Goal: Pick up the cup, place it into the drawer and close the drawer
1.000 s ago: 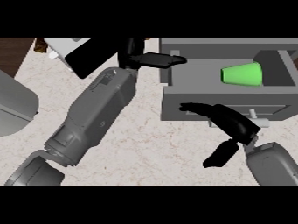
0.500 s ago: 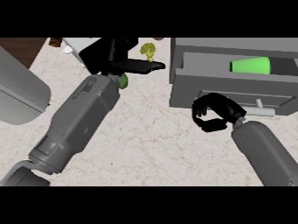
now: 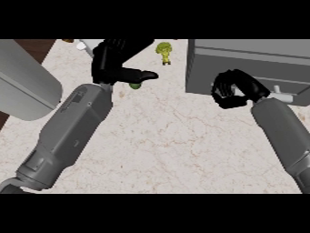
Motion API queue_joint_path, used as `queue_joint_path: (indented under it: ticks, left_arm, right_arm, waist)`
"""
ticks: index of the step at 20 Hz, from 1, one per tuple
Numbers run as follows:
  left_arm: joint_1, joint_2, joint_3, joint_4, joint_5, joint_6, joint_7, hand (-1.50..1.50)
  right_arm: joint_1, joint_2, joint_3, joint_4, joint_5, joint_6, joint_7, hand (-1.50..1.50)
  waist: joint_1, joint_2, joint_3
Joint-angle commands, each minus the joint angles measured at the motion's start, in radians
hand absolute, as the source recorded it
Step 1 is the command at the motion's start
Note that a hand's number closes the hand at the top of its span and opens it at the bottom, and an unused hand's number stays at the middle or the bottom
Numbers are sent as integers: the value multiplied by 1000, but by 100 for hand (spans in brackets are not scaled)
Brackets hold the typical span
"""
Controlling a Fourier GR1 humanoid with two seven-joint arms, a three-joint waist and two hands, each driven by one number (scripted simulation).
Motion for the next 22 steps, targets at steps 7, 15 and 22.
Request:
queue_joint_path:
  ticks: [7,15,22]
  left_arm:
    - [63,54,-15,-65,-1,-69,18,-150]
    - [85,55,-22,-87,10,-102,40,-150]
    - [103,58,-21,-106,18,-125,37,-150]
  right_arm:
    - [-173,-123,-131,89,-68,11,20,150]
    - [-183,-154,-156,45,-116,78,37,150]
    - [-155,-171,-166,15,-146,123,38,150]
  waist:
    - [57,15,-3]
    - [77,20,-5]
    - [86,25,-5]
